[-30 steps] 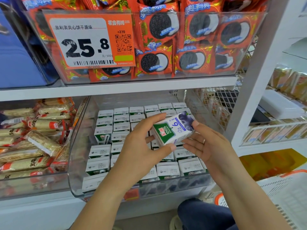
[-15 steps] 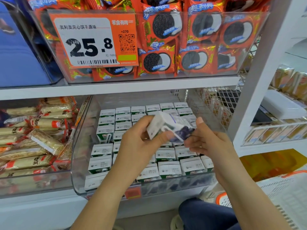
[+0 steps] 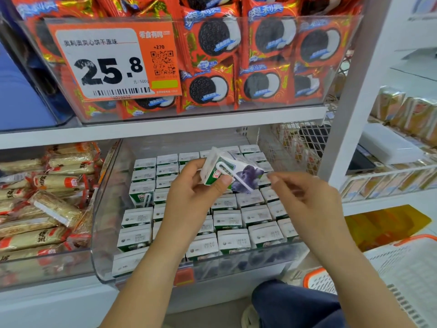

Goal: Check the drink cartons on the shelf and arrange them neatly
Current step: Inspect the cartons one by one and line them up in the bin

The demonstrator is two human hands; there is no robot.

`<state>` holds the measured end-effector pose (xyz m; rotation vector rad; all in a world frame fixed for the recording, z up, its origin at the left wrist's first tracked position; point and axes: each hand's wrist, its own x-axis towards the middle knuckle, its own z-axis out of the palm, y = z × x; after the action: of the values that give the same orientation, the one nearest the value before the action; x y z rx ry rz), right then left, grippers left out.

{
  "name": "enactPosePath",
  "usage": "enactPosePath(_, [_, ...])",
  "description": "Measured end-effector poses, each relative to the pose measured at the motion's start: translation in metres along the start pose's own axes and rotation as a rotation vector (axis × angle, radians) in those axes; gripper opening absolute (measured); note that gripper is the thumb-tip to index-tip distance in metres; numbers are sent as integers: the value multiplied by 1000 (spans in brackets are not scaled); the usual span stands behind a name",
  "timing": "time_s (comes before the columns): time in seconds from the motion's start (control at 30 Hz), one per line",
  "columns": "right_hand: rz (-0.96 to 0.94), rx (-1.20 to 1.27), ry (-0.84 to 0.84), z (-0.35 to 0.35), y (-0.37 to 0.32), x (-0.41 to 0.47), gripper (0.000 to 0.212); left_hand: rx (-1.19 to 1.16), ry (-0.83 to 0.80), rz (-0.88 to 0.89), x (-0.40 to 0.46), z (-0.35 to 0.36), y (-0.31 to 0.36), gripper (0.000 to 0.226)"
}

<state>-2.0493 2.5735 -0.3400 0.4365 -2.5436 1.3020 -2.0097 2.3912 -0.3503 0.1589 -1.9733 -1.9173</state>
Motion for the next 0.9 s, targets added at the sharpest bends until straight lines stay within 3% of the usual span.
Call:
enactPosePath(0.13, [-23,-108,199,-25,16,4,21,161,49,67,15,10,-6,27])
enactPosePath(0.37, [89,-309,-73,-17,35,10,48,579,5,191,33,23,-22,41])
enactPosePath(0.57, [75,-337,-42,-7,42,22,41,839,-95,231,33,29,-28,46])
enactPosePath(0.9, [36,-342,-13,-1,44,28,31,1065,-225,207,46,35,-35,35])
